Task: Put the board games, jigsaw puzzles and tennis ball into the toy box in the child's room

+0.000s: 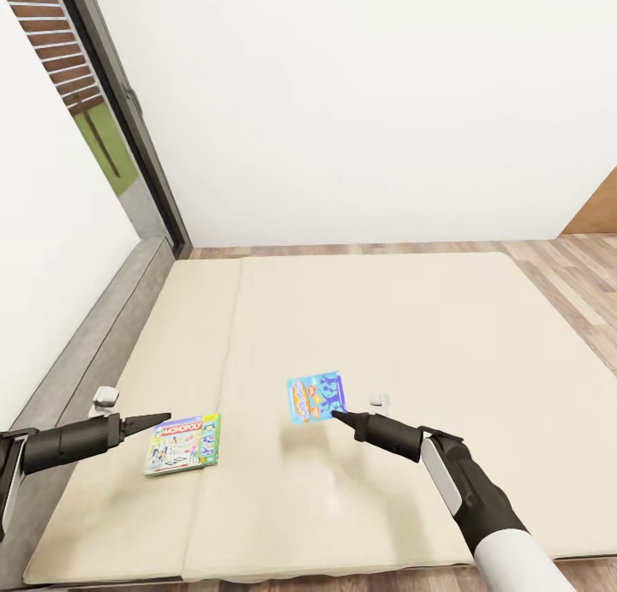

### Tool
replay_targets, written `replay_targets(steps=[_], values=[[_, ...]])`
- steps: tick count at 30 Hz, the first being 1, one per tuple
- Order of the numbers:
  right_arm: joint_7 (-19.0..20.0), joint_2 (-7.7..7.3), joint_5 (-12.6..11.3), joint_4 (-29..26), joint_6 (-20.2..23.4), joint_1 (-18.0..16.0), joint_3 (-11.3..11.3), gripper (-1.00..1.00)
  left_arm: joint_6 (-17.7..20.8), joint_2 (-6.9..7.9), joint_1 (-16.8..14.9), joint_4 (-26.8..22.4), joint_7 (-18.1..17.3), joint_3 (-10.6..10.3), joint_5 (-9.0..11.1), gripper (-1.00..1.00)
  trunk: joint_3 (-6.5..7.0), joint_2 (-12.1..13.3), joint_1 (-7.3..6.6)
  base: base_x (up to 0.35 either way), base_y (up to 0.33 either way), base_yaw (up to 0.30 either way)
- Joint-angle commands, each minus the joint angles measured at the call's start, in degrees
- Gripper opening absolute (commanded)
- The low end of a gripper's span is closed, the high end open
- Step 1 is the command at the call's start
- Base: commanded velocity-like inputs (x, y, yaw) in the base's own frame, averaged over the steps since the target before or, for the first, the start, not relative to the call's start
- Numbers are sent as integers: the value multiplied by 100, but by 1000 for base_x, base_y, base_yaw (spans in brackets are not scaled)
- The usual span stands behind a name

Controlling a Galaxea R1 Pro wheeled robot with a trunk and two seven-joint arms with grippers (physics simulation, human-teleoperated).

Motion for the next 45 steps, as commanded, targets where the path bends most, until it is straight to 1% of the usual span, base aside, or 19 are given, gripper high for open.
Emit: replay_targets(steps=[1, 12, 18, 27, 36, 42, 43, 45], values=[[-9, -7, -54, -3, 44, -2, 13, -100, 58, -2, -4, -5, -53, 8, -60, 100, -4, -3, 0, 0, 0, 0], [0, -6, -55, -21, -6, -6, -8, -100, 58, -2, -4, -5, -53, 12, -60, 100, 71, -3, 0, 0, 0, 0], [-29, -5, -39, -345, -39, -2, 3, -100, 55, -1, -4, -5, -53, 13, -60, 100, 129, -3, 0, 0, 0, 0], [-27, -12, -33, -505, -61, 5, 4, -100, 57, 0, -4, -5, -53, 12, -60, 100, 214, -3, 0, 0, 0, 0], [-33, -15, -16, -908, -60, 114, 4, -100, 56, 7, -4, -7, -53, 13, -60, 100, 300, -3, 0, 0, 0, 0], [-34, -22, 1, -1523, 22, 418, 0, -100, 62, 7, -4, -19, -53, 29, -60, 100, 358, -3, 0, 0, 0, 0], [-34, -21, 3, -1568, 28, 435, -2, -100, 65, 7, -4, -19, -53, 29, -60, 100, 367, -3, 0, 0, 0, 0], [-34, -22, 5, -1616, 33, 452, -3, -100, 70, 13, -4, -20, -53, 30, -60, 100, 422, 77, -44, 0, 0, 0]])
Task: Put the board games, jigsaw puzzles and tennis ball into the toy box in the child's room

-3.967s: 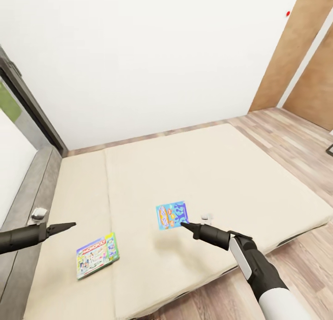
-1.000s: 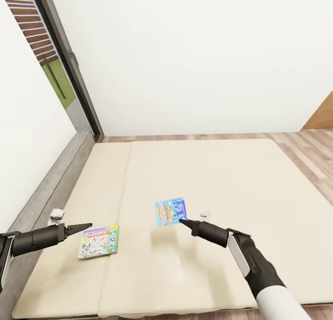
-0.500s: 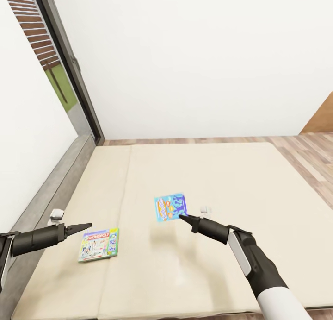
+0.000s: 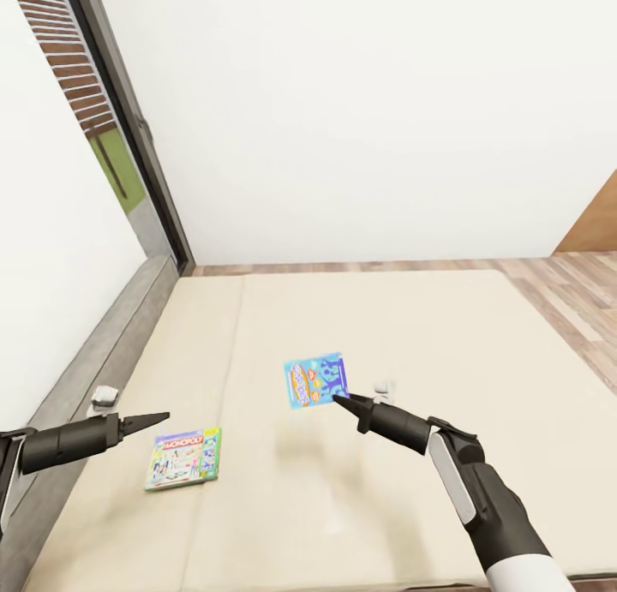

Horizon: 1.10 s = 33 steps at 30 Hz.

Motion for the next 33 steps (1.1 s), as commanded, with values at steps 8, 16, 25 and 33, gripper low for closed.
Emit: replay_targets(steps=[8, 16, 25, 33], values=[[-9, -10, -33, -42, 35, 11, 7, -100, 89, 18, -12, 0, -53, 16, -61, 100, 216, 319, -176, 0, 0, 0], [-21, 5, -7, -474, 105, 202, 16, -100, 130, 28, -24, 5, -53, 8, -65, 100, 436, 640, -352, 0, 0, 0], [-22, -21, -7, -643, 119, 350, 9, -100, 345, 31, -69, 19, -53, -47, -119, 100, 684, 1001, -549, 0, 0, 0], [-37, 2, 14, -1097, 64, 567, 31, -100, 353, 26, -66, 52, -53, -203, -127, 100, 904, 1322, -725, 0, 0, 0]])
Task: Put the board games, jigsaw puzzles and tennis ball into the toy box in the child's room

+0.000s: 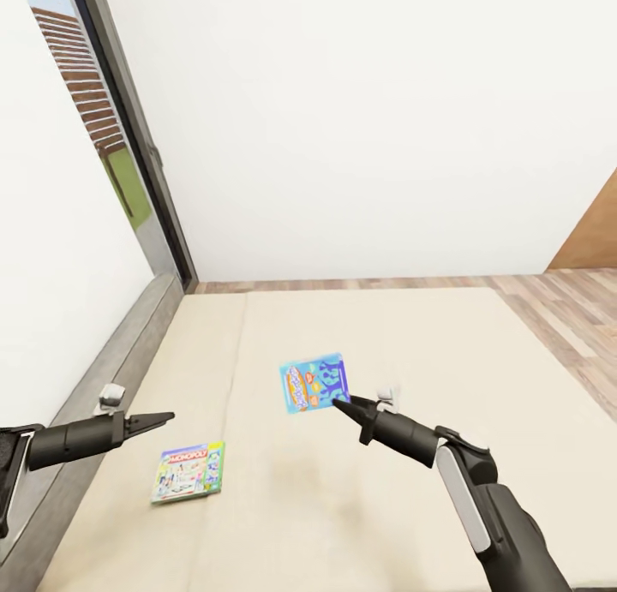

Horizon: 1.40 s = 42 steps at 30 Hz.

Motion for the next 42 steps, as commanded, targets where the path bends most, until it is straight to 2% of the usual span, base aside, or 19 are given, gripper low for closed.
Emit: replay_targets(steps=[1, 6, 21, 30, 42], values=[[-28, -4, -26, -146, 28, 102, -1, -100, 58, -6, -5, -4, -53, -3, -59, 100, 22, 37, -21, 0, 0, 0], [-69, -6, -12, -276, 19, 218, -4, -100, 58, -8, -5, -4, -53, -12, -57, 100, 160, 238, -131, 0, 0, 0], [-71, -18, 0, -276, -15, 239, 6, -100, 58, -4, -5, -3, -53, -13, -63, 100, 573, 840, -460, 0, 0, 0], [-66, -4, 196, -249, -331, 243, 14, -100, 58, 7, -5, -3, -53, -13, -66, 100, 820, 1201, -658, 0, 0, 0], [-71, -3, 212, -244, -417, 295, 15, -100, 58, -1, -5, -3, -53, -13, -64, 100, 1150, 1682, -922, 0, 0, 0]])
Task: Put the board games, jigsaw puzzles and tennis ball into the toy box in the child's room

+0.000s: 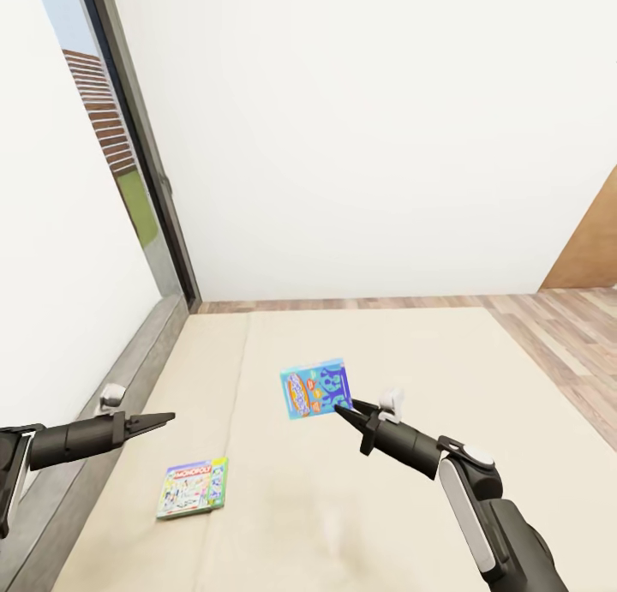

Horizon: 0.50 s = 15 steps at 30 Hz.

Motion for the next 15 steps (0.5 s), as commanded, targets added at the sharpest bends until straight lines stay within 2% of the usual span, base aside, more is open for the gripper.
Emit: replay_targets(steps=[1, 15], values=[[-4, -4, -45, -1, 15, -3, 6, -100, 58, -3, -5, -5, -53, 6, -62, 100, 19, 34, -20, 0, 0, 0], [-7, -4, -42, -1, -39, 15, 6, -100, 49, -18, -5, -5, -53, 5, -63, 100, 404, 595, -327, 0, 0, 0]])
